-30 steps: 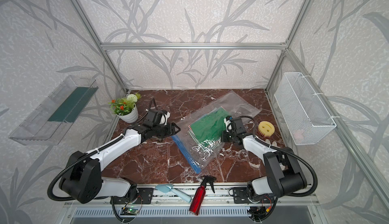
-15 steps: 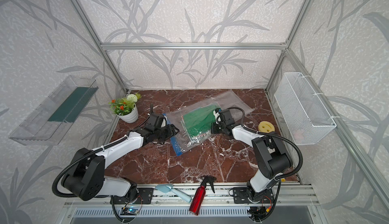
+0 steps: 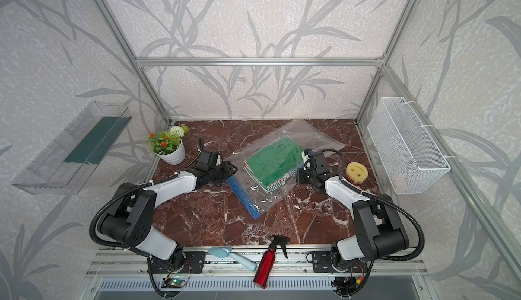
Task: Take the tank top out of the vacuum bag
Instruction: Open the vacuum bag at the center of the board.
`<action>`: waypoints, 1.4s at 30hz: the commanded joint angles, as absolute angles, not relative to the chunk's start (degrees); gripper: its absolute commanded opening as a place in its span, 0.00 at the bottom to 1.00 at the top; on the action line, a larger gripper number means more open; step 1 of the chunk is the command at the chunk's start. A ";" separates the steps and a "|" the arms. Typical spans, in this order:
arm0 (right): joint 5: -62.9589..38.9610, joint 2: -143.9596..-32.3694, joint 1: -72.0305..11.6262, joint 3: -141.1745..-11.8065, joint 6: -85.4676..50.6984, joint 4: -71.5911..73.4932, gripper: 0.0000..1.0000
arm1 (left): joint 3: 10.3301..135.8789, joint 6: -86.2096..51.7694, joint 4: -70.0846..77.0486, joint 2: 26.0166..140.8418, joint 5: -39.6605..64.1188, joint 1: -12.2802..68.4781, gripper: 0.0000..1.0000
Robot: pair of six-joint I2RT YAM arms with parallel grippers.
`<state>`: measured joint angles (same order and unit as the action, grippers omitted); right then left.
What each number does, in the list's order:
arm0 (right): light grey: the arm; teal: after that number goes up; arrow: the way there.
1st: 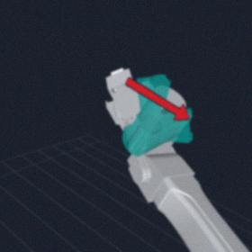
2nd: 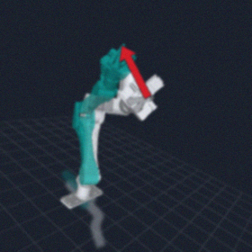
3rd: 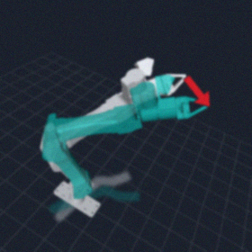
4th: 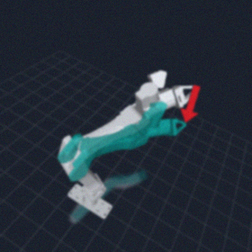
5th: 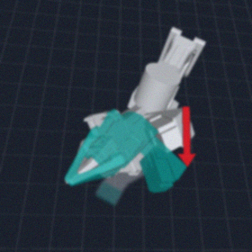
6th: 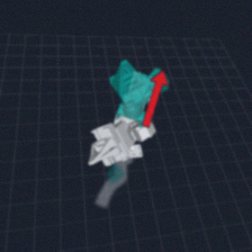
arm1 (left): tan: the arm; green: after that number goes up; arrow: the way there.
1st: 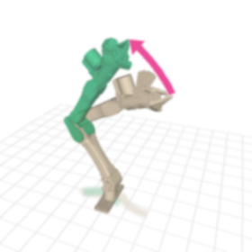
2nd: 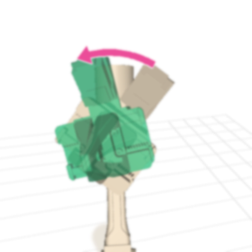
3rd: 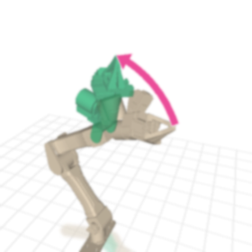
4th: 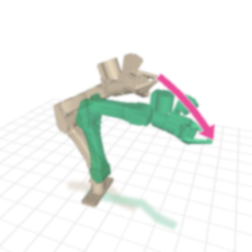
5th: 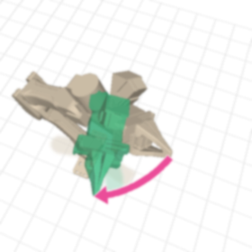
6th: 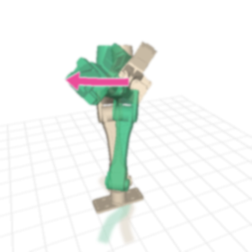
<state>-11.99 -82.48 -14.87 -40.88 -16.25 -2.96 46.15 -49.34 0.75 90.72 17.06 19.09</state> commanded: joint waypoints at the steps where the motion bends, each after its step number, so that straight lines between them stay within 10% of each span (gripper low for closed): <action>1: -12.57 -81.02 -14.59 -40.53 -15.03 -3.75 0.00 | 47.68 -50.56 7.09 92.84 21.19 18.94 0.43; 7: -8.45 -78.94 -13.82 -42.01 -15.96 -8.53 0.10 | 47.74 -49.14 6.52 90.53 21.58 19.12 0.01; 11: -5.78 -73.13 -14.33 -43.13 -12.32 -12.96 0.52 | 48.87 -46.20 2.70 87.53 22.49 19.50 0.00; 16: 3.92 -67.05 -24.56 -48.05 -4.40 -20.14 0.74 | 50.46 -43.66 0.64 86.27 26.52 20.04 0.00; 26: -2.97 -74.80 -45.31 -57.90 3.46 -15.46 0.76 | 54.11 -41.40 0.00 84.29 33.91 20.30 0.00; 42: -3.60 -91.51 -51.57 -69.35 -1.11 -12.42 0.73 | 54.67 -42.62 1.14 83.58 33.32 20.83 0.00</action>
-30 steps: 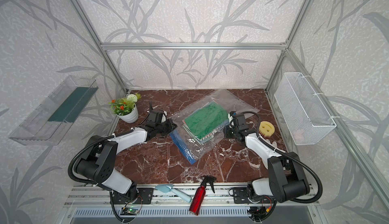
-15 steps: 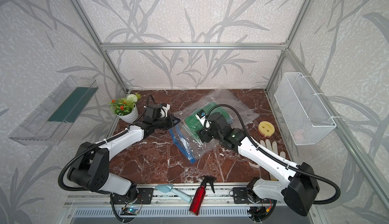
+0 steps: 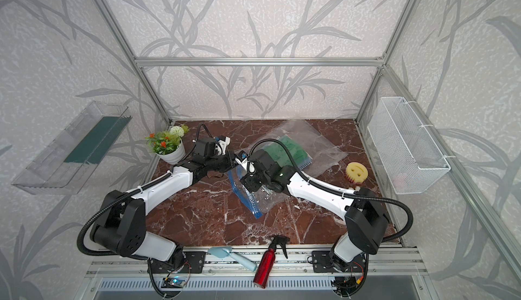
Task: Take the tank top out of the vacuum bag
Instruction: Open the vacuum bag at the center of the board.
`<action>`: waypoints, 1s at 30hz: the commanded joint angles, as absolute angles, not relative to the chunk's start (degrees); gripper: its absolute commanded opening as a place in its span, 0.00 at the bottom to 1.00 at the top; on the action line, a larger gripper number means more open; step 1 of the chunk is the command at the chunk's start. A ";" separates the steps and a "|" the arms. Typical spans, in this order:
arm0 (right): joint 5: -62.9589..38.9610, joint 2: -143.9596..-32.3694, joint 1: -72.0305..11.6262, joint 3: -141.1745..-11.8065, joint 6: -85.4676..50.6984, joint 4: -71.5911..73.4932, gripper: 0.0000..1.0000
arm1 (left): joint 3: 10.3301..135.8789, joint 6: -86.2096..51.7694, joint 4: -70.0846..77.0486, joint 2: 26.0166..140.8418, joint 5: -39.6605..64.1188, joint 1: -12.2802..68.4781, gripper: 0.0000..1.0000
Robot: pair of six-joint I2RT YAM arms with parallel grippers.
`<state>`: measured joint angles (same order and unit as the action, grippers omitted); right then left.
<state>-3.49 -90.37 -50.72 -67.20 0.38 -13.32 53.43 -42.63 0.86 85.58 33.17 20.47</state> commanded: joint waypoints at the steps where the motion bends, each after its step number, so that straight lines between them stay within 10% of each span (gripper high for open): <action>1: -3.75 -92.09 -51.61 -69.72 -1.21 -12.43 0.73 | 54.69 -42.78 1.06 83.37 32.93 20.83 0.00; 11: 4.16 -99.40 -53.79 -76.14 -5.57 -17.05 0.55 | 53.82 -47.22 -2.48 81.28 25.18 20.91 0.00; 19: 9.97 -100.81 -53.79 -76.56 -6.16 -17.44 0.00 | 53.12 -47.98 -5.29 79.63 22.72 20.83 0.06; 23: 13.16 -101.05 -53.75 -76.90 -6.40 -18.28 0.00 | 48.38 -45.47 -8.01 73.70 18.25 20.81 0.47; 30: 14.17 -99.53 -51.88 -76.22 -6.05 -19.15 0.00 | 36.32 -42.79 -7.24 63.61 17.26 20.91 0.45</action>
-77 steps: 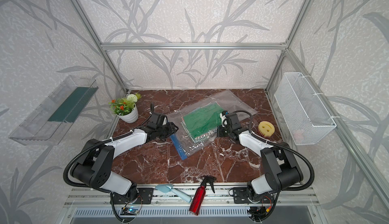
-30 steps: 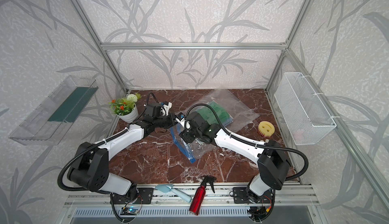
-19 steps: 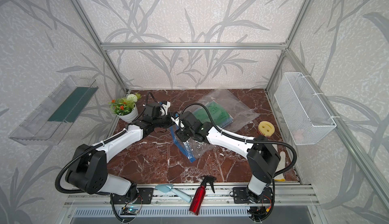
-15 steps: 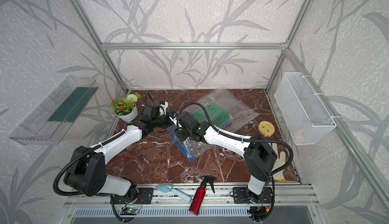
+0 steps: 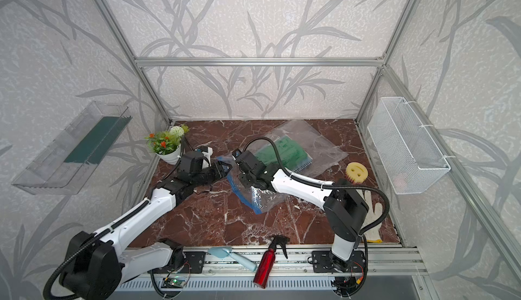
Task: Take the tank top out of the vacuum bag
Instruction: Open the vacuum bag at the center of the board.
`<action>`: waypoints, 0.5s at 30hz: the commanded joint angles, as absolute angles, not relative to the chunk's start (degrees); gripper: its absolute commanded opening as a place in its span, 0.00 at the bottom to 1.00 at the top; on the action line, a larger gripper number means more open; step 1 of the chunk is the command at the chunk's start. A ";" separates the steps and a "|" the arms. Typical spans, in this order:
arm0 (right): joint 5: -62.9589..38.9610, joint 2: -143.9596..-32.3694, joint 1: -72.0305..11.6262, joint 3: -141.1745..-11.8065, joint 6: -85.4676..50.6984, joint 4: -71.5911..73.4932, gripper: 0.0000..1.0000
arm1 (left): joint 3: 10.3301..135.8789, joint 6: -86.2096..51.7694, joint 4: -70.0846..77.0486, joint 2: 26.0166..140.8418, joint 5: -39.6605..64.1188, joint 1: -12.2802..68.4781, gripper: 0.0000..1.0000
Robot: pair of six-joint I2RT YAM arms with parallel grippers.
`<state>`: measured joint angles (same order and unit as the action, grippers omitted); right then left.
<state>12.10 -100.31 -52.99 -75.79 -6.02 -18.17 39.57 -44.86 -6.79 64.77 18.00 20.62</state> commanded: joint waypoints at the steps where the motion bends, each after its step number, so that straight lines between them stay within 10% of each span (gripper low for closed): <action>1: 14.21 -99.03 -51.82 -76.12 -5.29 -19.16 0.00 | 34.86 -42.80 -4.96 63.63 19.45 20.92 0.43; 15: 9.97 -92.33 -52.29 -74.87 -2.56 -15.83 0.00 | 28.06 -53.19 33.00 77.50 14.22 31.22 0.32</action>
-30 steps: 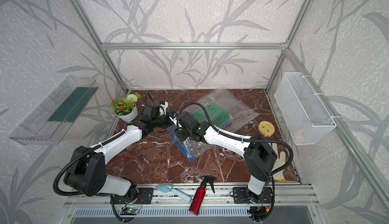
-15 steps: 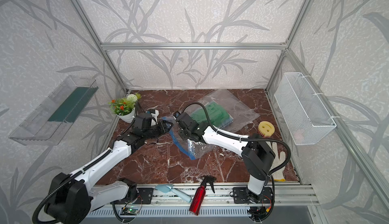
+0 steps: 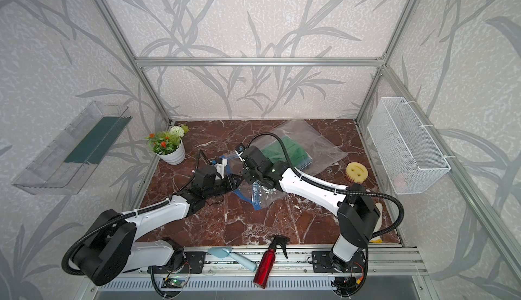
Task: Take the tank top out of the vacuum bag
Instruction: Open the vacuum bag at the center of the board, then take out the tank top from the vacuum bag.
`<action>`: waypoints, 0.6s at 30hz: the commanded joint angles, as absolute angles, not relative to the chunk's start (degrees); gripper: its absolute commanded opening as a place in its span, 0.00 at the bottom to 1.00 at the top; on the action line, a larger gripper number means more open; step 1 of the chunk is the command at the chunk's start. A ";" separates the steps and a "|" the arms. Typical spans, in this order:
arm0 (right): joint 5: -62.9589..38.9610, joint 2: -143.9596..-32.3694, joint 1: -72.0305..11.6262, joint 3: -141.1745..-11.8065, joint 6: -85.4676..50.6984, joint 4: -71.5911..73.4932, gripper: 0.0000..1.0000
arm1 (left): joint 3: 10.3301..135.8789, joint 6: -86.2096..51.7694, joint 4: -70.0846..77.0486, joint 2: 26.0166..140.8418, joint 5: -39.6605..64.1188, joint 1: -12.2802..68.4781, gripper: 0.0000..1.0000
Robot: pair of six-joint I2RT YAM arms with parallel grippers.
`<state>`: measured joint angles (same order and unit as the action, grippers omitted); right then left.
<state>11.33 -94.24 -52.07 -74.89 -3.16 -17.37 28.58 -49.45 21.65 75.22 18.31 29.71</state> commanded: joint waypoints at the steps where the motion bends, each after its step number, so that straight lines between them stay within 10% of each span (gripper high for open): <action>1: 9.93 -92.41 -52.42 -75.00 -2.43 -15.82 0.00 | 27.63 -54.43 35.52 78.74 13.56 31.65 0.31; 18: 9.44 -92.38 -52.56 -74.03 -0.86 -13.01 0.00 | 30.45 -61.95 51.82 96.39 12.95 37.48 0.27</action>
